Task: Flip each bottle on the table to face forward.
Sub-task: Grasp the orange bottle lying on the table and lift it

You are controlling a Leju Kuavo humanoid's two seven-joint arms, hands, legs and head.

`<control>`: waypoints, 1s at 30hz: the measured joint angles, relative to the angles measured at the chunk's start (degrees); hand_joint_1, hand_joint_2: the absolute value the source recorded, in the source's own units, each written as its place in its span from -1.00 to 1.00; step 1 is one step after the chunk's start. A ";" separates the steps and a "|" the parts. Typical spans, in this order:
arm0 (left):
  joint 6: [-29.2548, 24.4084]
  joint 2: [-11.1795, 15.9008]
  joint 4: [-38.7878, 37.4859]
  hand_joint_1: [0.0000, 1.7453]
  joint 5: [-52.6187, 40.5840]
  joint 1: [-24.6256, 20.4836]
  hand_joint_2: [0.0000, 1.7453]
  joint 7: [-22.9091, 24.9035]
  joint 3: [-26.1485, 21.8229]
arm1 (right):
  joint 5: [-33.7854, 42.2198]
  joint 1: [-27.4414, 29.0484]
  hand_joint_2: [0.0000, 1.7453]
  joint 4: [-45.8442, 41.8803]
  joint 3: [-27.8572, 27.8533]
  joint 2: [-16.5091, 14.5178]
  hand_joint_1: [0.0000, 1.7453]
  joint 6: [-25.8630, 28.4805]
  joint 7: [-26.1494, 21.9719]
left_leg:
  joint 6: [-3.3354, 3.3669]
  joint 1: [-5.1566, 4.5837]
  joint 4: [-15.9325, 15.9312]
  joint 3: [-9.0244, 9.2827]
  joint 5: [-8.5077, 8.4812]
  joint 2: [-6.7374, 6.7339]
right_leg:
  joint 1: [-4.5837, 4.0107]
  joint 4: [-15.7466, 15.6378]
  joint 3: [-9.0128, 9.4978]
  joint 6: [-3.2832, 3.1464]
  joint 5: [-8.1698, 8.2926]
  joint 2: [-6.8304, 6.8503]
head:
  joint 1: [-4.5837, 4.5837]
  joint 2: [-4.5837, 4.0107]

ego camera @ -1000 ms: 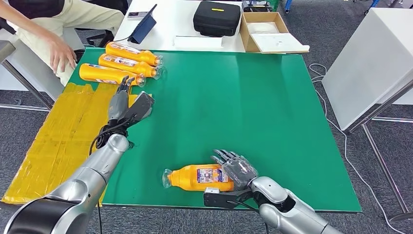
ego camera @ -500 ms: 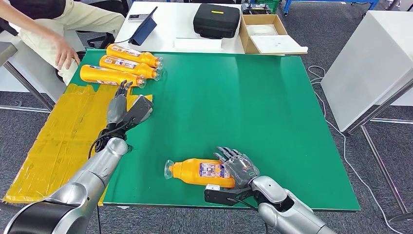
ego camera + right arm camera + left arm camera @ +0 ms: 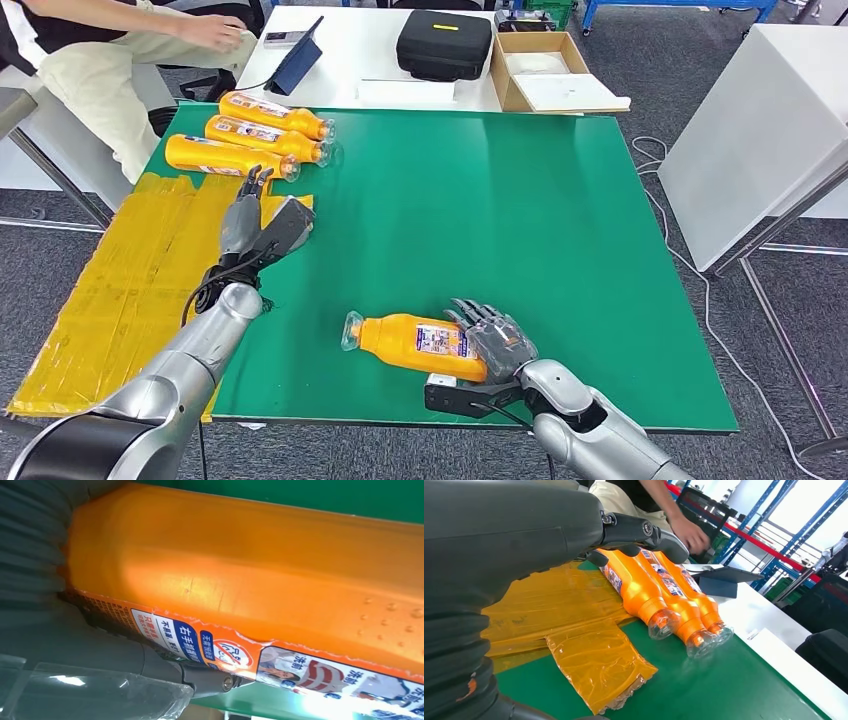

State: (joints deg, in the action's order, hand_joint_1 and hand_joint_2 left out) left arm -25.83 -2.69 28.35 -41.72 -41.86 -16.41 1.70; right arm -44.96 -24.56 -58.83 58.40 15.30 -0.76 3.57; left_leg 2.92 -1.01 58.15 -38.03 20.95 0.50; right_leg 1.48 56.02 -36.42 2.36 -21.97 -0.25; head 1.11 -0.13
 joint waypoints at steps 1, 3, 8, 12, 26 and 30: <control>0.00 0.00 0.00 -1.00 0.00 0.01 1.00 0.00 0.01 | 0.00 0.00 1.00 0.01 0.00 0.00 -1.00 0.00 0.01 | 0.00 0.00 0.00 0.01 0.00 0.00 | 0.00 0.00 0.01 0.00 0.00 0.00 | 0.00 0.00; 0.00 0.00 0.00 -1.00 0.00 0.01 1.00 0.00 0.02 | 0.00 0.00 1.00 0.04 -0.01 0.00 -0.60 0.00 0.00 | 0.00 0.00 0.00 0.02 0.00 0.00 | 0.00 0.00 0.02 0.00 0.00 0.00 | 0.00 0.00; 0.01 0.00 0.00 -1.00 0.00 0.04 1.00 -0.01 0.02 | -0.05 0.01 1.00 0.08 -0.01 0.00 0.90 0.02 0.00 | 0.00 0.00 0.00 0.04 0.00 0.00 | 0.00 -0.01 0.04 0.00 0.00 0.00 | 0.00 0.00; 0.07 0.00 0.00 -1.00 0.02 0.04 1.00 -0.06 0.06 | -0.13 0.03 1.00 0.09 0.00 0.01 0.95 0.11 -0.01 | 0.00 0.00 0.00 0.05 0.00 0.01 | 0.00 -0.02 0.04 0.00 0.00 0.00 | 0.00 0.00; -0.07 0.01 0.00 -1.00 0.91 0.04 1.00 -0.57 0.07 | -0.30 0.10 1.00 0.49 -0.18 -0.08 1.00 1.34 -0.58 | 0.01 0.00 0.00 0.06 -0.01 0.04 | 0.00 -0.02 0.10 0.00 0.00 0.01 | -0.01 0.00; -0.30 0.23 0.00 -1.00 2.14 0.48 1.00 -1.44 0.12 | -1.87 2.34 1.00 1.13 -3.03 -1.85 1.00 6.60 -0.75 | 0.00 0.00 0.00 0.04 0.01 0.03 | 0.00 -0.02 0.08 0.00 -0.01 0.00 | 0.00 0.00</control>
State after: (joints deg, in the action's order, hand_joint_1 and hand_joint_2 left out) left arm -26.14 -2.46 28.35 -39.59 -41.37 -17.85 1.83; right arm -46.83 -22.22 -57.71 55.37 13.45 5.83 2.82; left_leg 2.92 -1.01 58.15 -37.99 20.96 0.53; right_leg 1.48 56.00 -36.34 2.35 -21.97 -0.25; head 1.11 -0.13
